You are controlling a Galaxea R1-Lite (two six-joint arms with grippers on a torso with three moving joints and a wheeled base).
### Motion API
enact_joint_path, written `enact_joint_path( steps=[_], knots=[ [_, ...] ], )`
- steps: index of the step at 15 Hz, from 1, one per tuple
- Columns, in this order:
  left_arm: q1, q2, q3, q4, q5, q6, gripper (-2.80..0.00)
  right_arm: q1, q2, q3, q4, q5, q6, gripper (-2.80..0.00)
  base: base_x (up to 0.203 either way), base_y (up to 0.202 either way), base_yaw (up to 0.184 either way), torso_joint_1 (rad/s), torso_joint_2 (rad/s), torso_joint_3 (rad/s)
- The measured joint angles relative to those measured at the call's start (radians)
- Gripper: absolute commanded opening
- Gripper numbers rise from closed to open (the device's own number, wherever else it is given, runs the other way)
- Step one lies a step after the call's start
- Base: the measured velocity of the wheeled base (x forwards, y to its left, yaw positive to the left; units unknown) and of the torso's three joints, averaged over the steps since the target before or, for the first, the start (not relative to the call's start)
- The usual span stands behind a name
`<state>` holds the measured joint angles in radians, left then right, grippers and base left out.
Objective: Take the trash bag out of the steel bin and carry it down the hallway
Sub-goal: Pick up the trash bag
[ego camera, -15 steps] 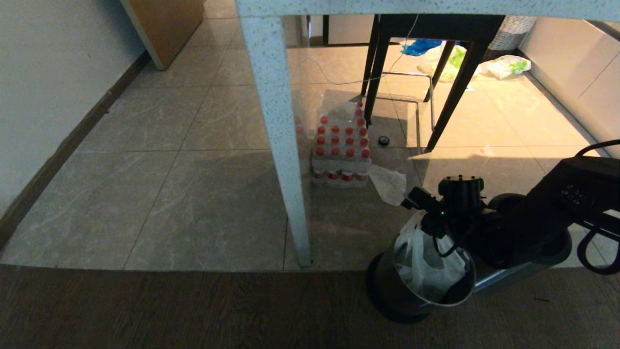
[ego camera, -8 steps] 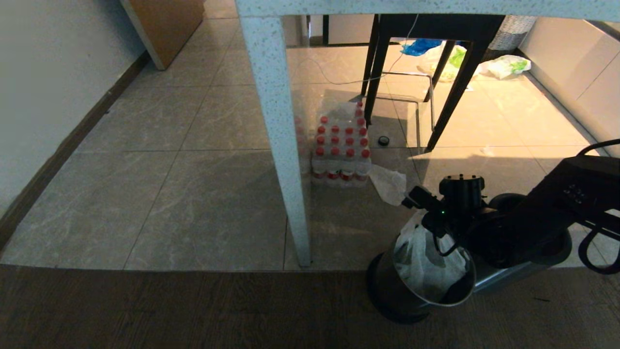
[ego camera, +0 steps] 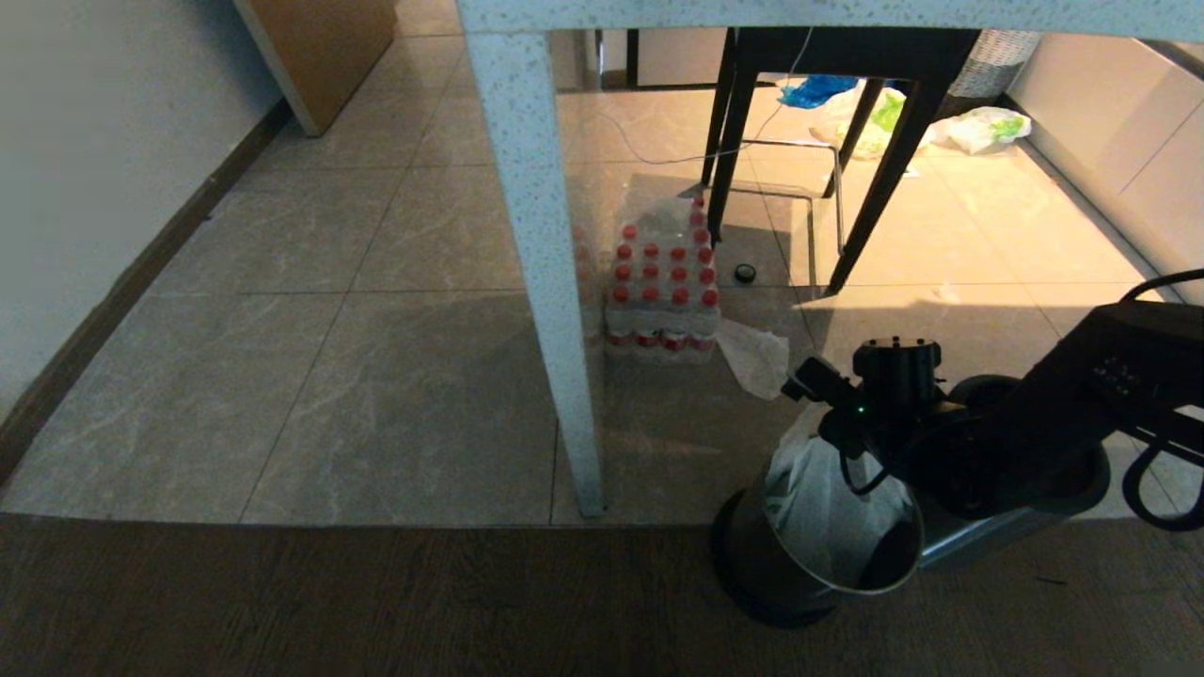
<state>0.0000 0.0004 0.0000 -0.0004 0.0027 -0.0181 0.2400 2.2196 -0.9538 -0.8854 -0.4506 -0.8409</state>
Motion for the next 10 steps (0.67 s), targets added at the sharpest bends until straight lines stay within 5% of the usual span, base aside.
enact_joint_path(
  steps=[10],
  knots=[
    [0.000,0.000,0.000,0.000,0.000,0.000,-2.80,-0.031,-0.367,0.134,0.219,0.036,0.078,-2.80,0.000,0.000,0.000,0.000,0.00,0.000]
  ],
)
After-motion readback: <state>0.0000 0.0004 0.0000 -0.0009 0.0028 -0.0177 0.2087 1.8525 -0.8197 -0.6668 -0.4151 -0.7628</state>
